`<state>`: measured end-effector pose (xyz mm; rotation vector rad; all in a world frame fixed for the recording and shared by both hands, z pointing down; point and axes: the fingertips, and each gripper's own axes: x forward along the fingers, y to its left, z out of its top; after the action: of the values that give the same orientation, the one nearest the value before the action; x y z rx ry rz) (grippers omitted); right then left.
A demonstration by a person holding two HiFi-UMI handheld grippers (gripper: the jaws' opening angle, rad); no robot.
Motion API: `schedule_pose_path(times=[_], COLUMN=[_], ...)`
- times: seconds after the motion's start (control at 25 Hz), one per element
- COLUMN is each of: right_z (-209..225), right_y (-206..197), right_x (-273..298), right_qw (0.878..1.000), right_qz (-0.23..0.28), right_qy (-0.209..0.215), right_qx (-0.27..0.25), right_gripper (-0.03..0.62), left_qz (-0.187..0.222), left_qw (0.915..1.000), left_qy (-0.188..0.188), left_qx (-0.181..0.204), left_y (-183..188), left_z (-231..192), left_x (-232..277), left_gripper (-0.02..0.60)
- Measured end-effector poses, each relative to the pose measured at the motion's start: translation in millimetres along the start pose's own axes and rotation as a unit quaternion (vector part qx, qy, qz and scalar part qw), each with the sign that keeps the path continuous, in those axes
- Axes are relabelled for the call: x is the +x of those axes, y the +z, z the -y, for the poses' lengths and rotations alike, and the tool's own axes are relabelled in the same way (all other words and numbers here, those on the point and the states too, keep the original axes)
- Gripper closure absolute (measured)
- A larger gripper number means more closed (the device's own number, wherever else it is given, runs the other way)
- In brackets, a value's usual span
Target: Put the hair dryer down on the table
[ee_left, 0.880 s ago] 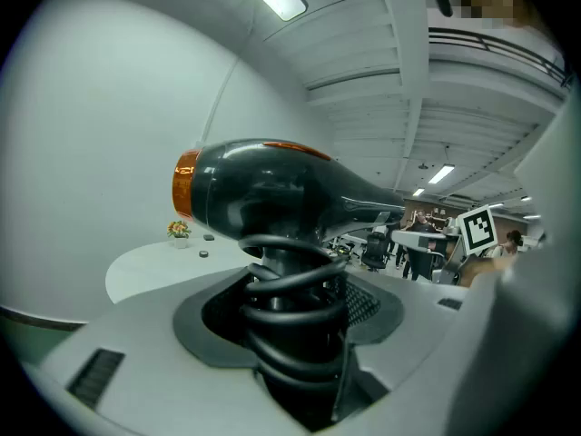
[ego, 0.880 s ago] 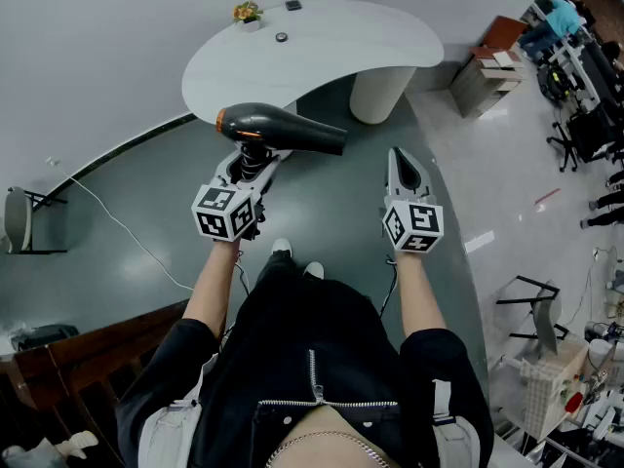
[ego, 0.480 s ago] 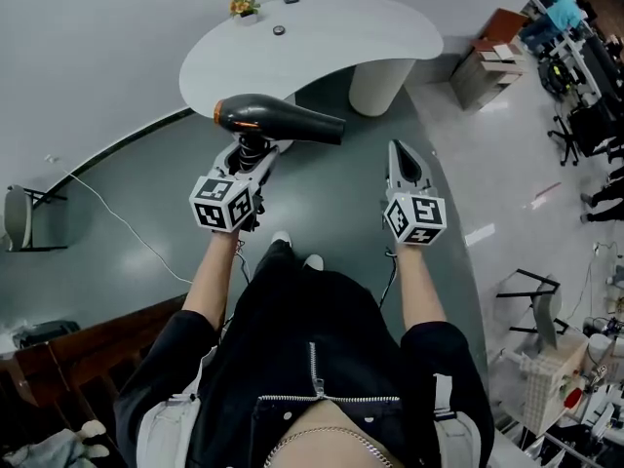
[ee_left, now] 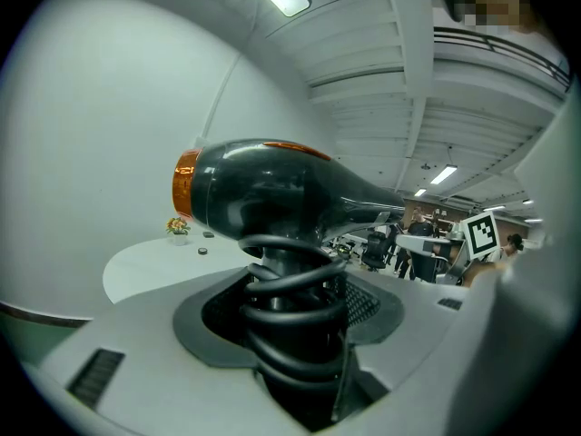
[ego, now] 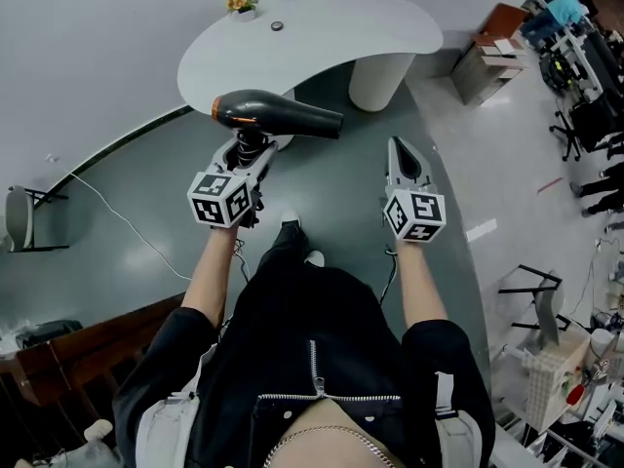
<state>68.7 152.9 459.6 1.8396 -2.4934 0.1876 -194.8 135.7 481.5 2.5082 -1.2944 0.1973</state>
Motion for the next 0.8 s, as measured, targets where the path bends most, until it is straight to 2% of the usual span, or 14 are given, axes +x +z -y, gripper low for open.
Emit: schedule_pose_path(times=[0.32, 0.56, 0.8], right_z=[15, 26, 40], right_y=[-3, 1, 11], right_x=[12, 42, 82], right_qw=[1.000, 1.000, 1.000], right_qz=[-0.009, -0.013, -0.014], right_qy=[-0.005, -0.001, 0.000], right_qx=[0.001, -0.001, 0.000], right_gripper=[0.588, 0.588, 0.588], left_qz=[-0.005, -0.012, -0.013], left_qw=[0.9999, 0.9997, 0.9997], left_qy=[-0.013, -0.014, -0.016], left_qx=[0.003, 0.015, 0.011], left_y=[2, 9, 27], left_z=[2, -7, -27], left_x=[26, 55, 90], left_gripper=[0.325, 0.325, 0.325])
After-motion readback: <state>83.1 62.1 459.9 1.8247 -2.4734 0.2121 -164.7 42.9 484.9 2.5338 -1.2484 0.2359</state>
